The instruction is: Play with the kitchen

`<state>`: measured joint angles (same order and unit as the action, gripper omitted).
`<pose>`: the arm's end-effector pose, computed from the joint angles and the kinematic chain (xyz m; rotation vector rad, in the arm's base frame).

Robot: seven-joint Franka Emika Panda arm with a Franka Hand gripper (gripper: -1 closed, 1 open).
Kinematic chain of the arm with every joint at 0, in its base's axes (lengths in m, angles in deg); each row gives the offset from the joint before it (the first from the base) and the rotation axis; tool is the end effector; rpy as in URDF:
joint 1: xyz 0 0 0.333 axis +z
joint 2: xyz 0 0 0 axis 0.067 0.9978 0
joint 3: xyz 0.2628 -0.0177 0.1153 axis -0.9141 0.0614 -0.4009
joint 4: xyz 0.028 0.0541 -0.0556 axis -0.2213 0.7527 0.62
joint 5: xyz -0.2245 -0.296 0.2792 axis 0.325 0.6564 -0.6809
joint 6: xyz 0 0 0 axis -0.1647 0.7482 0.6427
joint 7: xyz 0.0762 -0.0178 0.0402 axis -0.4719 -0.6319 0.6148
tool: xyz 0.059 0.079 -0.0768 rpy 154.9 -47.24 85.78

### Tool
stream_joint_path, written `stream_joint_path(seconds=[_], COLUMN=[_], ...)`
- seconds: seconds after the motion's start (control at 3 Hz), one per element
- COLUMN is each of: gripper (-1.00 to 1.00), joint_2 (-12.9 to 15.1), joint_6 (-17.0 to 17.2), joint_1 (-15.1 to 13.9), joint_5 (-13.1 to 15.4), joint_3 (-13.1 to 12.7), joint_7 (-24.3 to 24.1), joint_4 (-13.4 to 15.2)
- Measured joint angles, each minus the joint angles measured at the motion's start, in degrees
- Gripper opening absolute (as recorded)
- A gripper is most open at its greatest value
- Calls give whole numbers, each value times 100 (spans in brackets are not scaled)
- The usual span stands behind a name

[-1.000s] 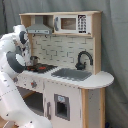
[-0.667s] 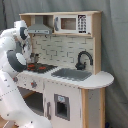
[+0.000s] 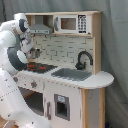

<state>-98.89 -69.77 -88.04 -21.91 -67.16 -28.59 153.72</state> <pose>0.5396 0.4312 0.5988 2.3537 1.7383 -0.0420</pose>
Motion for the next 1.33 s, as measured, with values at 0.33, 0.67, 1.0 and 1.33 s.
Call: stream_joint_path(seconds=[0.33, 0.67, 1.0, 1.33], gripper=[-100, -100, -100, -100], joint_2=[211, 414, 588, 796], joint_6=[270, 449, 455, 450], joint_1=[220, 440, 647, 924], joint_5=[218, 514, 774, 1042], joint_3=[143, 253, 375, 569], joint_7=[-319, -703, -987, -1257], joint_4=[51, 280, 644, 1059])
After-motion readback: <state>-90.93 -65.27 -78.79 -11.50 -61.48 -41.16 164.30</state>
